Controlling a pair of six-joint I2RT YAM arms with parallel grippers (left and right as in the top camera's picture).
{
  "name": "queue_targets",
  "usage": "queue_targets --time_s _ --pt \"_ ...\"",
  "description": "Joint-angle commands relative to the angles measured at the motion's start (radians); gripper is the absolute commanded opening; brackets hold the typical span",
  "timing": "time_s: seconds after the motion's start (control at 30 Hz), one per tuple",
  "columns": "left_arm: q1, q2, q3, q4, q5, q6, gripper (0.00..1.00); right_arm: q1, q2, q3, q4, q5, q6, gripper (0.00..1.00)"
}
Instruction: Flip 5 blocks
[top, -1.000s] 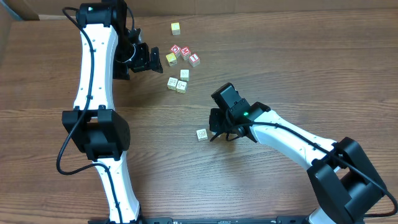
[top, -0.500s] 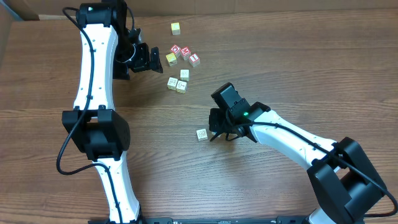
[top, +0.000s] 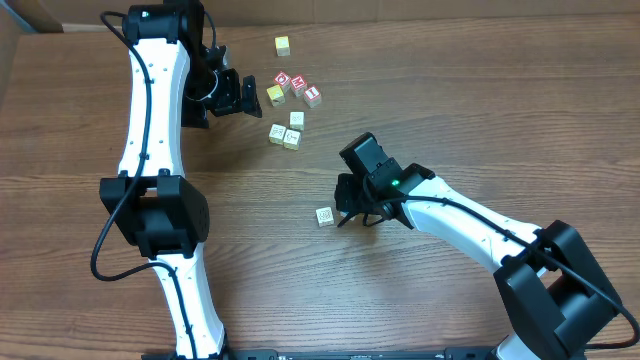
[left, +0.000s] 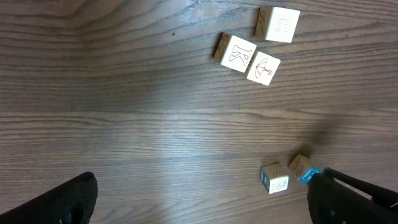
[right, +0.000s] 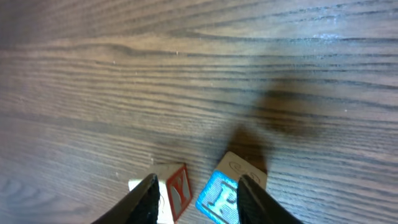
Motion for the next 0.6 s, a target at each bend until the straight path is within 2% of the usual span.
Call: queue_targets --time_s 0.0,0.27,0.57 --pt "0.005 0.007 0.015 0.002 -0.005 -0.007 1.0 0.002 0.001 0.054 -0.027 -0.011 -0.021 0.45" --pt "0.005 0.007 0.015 0.001 -0.005 -0.007 1.0 0.002 0.001 0.188 -0.154 -0.011 -0.034 0.61" --pt "0.005 0.007 0.015 0.001 -0.005 -0.007 1.0 0.002 0.001 0.344 -0.269 -0.011 -0.034 0.71"
